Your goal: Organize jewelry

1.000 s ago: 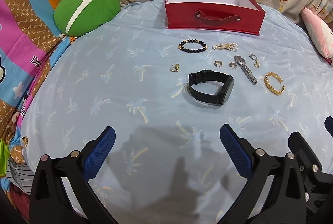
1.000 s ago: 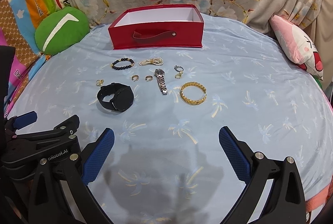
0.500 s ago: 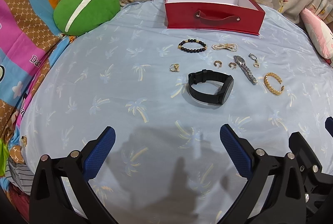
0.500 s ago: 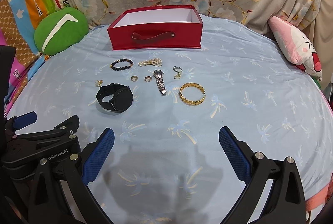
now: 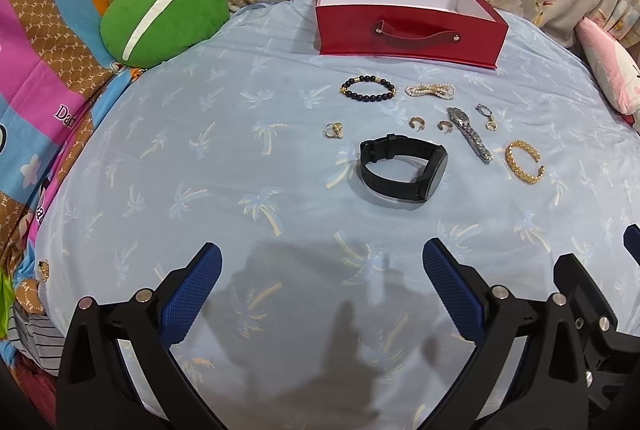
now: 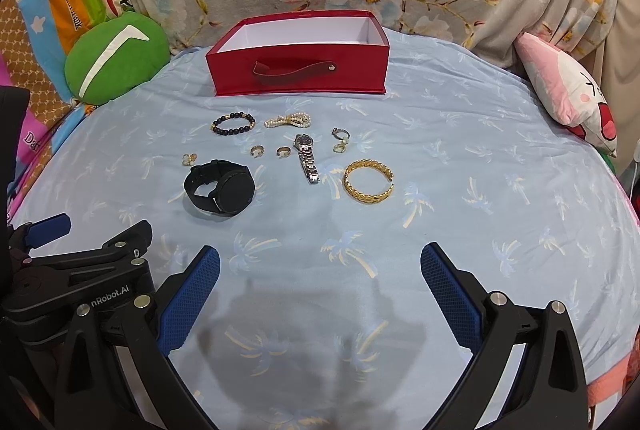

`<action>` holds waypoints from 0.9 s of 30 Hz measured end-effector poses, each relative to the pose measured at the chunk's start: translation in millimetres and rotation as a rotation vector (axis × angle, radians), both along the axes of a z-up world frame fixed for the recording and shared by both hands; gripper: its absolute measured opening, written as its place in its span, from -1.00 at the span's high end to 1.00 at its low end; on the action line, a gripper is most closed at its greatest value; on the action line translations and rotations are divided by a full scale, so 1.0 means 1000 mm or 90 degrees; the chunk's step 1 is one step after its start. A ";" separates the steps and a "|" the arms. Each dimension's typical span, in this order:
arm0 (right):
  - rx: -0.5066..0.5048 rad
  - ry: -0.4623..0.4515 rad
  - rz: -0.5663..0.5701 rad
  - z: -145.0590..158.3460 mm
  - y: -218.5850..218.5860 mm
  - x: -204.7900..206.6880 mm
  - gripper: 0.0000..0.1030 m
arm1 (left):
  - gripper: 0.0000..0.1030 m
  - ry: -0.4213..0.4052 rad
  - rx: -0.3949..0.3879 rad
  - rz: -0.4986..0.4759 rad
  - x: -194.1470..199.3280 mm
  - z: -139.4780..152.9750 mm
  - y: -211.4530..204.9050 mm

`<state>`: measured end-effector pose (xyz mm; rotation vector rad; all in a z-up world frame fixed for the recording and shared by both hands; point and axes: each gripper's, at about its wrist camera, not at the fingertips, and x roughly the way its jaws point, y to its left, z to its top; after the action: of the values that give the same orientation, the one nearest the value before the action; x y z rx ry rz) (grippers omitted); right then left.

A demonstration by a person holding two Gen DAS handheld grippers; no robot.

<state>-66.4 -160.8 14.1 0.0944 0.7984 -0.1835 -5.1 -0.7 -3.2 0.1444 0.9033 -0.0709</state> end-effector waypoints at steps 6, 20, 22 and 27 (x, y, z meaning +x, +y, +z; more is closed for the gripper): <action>-0.001 0.000 0.000 0.000 0.000 0.000 -0.90 | -0.91 -0.002 -0.001 -0.001 0.000 0.002 0.001; 0.000 0.002 0.000 -0.001 0.000 0.000 -0.90 | -0.91 -0.005 -0.003 0.001 0.001 0.002 0.005; 0.000 0.002 0.000 -0.002 0.000 0.000 -0.90 | -0.91 -0.003 -0.006 0.001 0.000 0.001 0.005; 0.000 0.003 0.000 -0.002 0.000 0.000 -0.90 | -0.91 -0.001 -0.010 0.002 0.000 -0.001 0.007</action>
<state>-66.6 -160.7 12.6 0.0942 0.8026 -0.1838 -5.1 6.8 -3.8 0.1288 0.9019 -0.0741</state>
